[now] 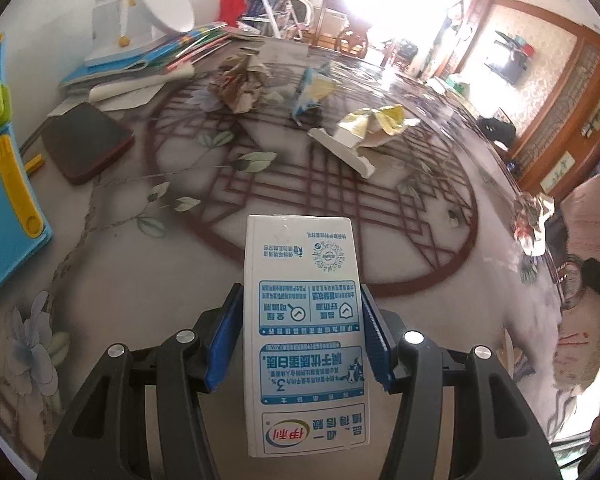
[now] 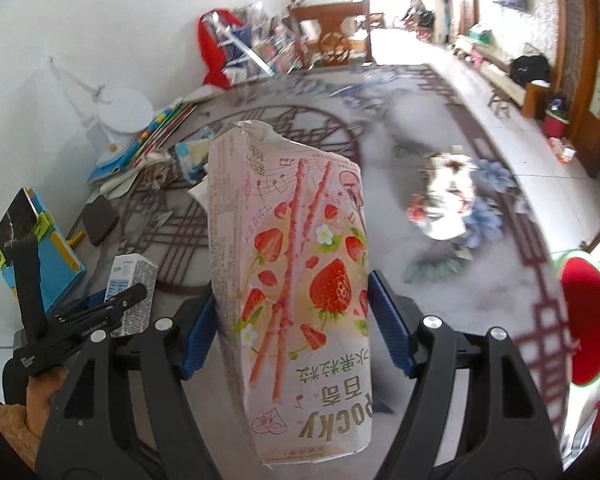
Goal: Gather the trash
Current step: 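Lift the milk carton and Pocky box and carry them toward the red bucket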
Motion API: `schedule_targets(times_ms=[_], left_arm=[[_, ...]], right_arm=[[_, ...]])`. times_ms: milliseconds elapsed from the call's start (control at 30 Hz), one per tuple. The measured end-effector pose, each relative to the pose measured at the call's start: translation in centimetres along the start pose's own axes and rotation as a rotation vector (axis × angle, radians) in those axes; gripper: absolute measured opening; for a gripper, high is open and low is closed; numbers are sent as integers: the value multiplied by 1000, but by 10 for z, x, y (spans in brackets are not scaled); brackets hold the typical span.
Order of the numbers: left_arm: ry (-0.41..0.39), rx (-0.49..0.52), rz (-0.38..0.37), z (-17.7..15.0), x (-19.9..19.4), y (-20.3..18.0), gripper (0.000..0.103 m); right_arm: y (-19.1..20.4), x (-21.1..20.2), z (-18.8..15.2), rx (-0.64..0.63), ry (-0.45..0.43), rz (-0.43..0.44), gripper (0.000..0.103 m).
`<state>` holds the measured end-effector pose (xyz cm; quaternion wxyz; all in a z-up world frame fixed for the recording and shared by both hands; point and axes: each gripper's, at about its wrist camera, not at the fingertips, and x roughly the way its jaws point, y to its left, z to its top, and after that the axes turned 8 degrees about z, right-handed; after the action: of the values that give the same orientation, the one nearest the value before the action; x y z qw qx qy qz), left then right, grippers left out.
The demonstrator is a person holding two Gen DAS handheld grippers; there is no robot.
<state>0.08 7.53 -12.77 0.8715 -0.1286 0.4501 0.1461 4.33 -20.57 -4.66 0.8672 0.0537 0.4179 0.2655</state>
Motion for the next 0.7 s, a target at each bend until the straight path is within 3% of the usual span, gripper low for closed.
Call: schedule_targets(times_ms=[200,367,700], left_arm=[[15,43,-10,-6,-3,-17,52],[6,53,-87,-1,-15,-43,52],[-41,205,-236,10,-46,-147,52]], right_arm=[[-24,-25,-14,38,-37,-47,69],[-47,-41,-26,84,-71,-76,69],[-99,-74,-31,154,-149,-120,69]])
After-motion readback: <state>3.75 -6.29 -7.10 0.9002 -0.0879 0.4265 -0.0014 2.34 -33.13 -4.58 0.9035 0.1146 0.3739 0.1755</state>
